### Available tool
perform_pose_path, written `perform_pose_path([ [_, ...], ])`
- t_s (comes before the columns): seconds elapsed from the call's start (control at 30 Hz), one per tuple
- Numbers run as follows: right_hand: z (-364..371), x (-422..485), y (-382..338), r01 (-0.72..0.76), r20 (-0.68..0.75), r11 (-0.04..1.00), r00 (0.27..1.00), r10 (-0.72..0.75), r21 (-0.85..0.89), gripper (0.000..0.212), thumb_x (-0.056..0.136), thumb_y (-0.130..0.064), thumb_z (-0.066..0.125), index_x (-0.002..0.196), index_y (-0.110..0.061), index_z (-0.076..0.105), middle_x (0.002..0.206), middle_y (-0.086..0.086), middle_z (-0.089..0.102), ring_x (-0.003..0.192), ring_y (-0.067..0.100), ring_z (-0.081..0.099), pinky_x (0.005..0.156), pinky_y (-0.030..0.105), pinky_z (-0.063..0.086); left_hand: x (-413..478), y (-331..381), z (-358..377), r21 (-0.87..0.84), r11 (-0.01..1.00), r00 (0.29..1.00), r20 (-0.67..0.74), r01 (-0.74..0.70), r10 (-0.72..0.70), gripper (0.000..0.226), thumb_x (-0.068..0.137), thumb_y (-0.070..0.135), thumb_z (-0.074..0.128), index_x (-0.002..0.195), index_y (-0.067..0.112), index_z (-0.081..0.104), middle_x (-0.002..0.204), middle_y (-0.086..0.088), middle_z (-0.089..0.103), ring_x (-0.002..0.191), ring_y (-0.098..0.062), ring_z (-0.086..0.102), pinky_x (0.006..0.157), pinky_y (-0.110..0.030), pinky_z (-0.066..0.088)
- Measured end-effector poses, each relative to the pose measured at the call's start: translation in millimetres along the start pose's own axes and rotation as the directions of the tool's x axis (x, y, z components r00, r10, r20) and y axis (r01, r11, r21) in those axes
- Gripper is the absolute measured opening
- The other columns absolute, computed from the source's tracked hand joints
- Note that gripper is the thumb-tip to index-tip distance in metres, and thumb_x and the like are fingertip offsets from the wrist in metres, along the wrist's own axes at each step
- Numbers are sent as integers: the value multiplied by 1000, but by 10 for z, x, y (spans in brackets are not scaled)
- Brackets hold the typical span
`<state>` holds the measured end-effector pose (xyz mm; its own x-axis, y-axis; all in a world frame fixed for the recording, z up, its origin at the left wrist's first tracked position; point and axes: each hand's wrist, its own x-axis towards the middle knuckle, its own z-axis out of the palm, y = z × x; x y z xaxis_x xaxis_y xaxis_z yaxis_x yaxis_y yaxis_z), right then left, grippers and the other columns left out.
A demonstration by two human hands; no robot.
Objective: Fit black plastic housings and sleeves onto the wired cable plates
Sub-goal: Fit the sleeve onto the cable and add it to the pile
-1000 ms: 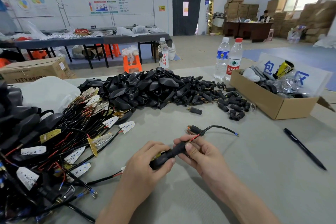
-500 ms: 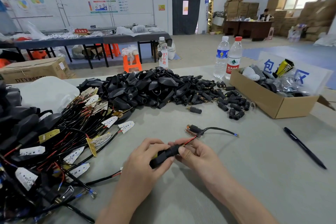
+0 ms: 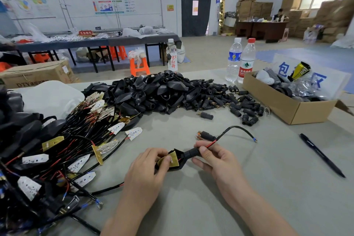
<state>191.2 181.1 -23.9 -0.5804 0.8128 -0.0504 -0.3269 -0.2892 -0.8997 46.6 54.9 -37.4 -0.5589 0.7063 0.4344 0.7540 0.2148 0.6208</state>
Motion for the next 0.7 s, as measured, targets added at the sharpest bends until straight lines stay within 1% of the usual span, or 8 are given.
perform_pose_path([
  [0.17, -2, 3, 0, -39, -14, 999, 999, 40, 32, 16, 96, -2, 57, 99, -2, 72, 97, 6, 73, 98, 19, 71, 76, 25, 59, 4, -25, 4, 7, 1000, 999, 18, 30, -31, 6, 94, 35, 59, 88, 34, 56, 90, 21, 59, 89, -3, 53, 78, -33, 46],
  [0.3, 18, -12, -21, -51, -27, 998, 998, 52, 35, 18, 99, -7, 53, 102, -1, 70, 104, 14, 73, 99, 22, 72, 75, 23, 59, 9, -37, 10, -39, 997, 998, 33, 63, -62, 3, 94, 37, 58, 92, 36, 56, 92, 23, 61, 89, -2, 57, 77, -34, 48],
  [0.37, 24, -21, -42, -27, -40, 998, 999, 29, 48, 19, 100, -8, 52, 101, -1, 69, 105, 14, 74, 96, 21, 72, 74, 23, 59, 10, -14, 12, -120, 988, 995, 45, 96, -91, 5, 95, 41, 58, 99, 40, 55, 94, 24, 63, 86, 0, 60, 76, -31, 50],
  [0.43, 26, -30, -63, 1, -42, 996, 999, 2, 88, 19, 100, -9, 51, 102, -1, 68, 103, 13, 75, 93, 20, 72, 74, 22, 58, 4, 35, 17, -211, 972, 995, 30, 103, -99, 9, 95, 41, 58, 104, 43, 57, 96, 24, 66, 70, -3, 60, 66, -23, 46],
  [0.5, 26, -37, -81, 17, -31, 990, 999, -13, 142, 18, 99, -9, 51, 102, -1, 67, 105, 12, 75, 93, 20, 72, 74, 22, 58, 5, 102, 24, -310, 943, 992, 17, 121, -122, 11, 96, 40, 57, 106, 43, 60, 91, 18, 70, 64, -9, 62, 59, -21, 47],
  [0.57, 29, -38, -98, 32, -12, 982, 999, -31, 184, 19, 94, -14, 55, 101, -1, 67, 108, 13, 74, 93, 20, 71, 74, 22, 58, 20, 184, 18, -489, 854, 981, 27, 180, -191, 12, 97, 30, 59, 107, 34, 64, 84, 5, 73, 65, -13, 67, 57, -24, 51],
  [0.63, 35, -42, -113, 51, 10, 976, 998, -54, 210, 26, 86, -21, 58, 101, -1, 67, 108, 15, 74, 92, 20, 72, 74, 22, 58, 44, 261, 1, -669, 702, 963, 83, 245, -256, 12, 97, 20, 61, 107, 22, 66, 80, -7, 73, 64, -18, 67, 53, -27, 52],
  [0.7, 36, -45, -125, 76, 25, 972, 996, -84, 221, 28, 84, -23, 59, 102, -1, 66, 109, 15, 74, 91, 18, 72, 74, 23, 58, 58, 316, -24, -766, 579, 951, 138, 280, -278, 18, 91, 24, 63, 107, 16, 67, 81, -10, 73, 63, -23, 67, 52, -30, 53],
])
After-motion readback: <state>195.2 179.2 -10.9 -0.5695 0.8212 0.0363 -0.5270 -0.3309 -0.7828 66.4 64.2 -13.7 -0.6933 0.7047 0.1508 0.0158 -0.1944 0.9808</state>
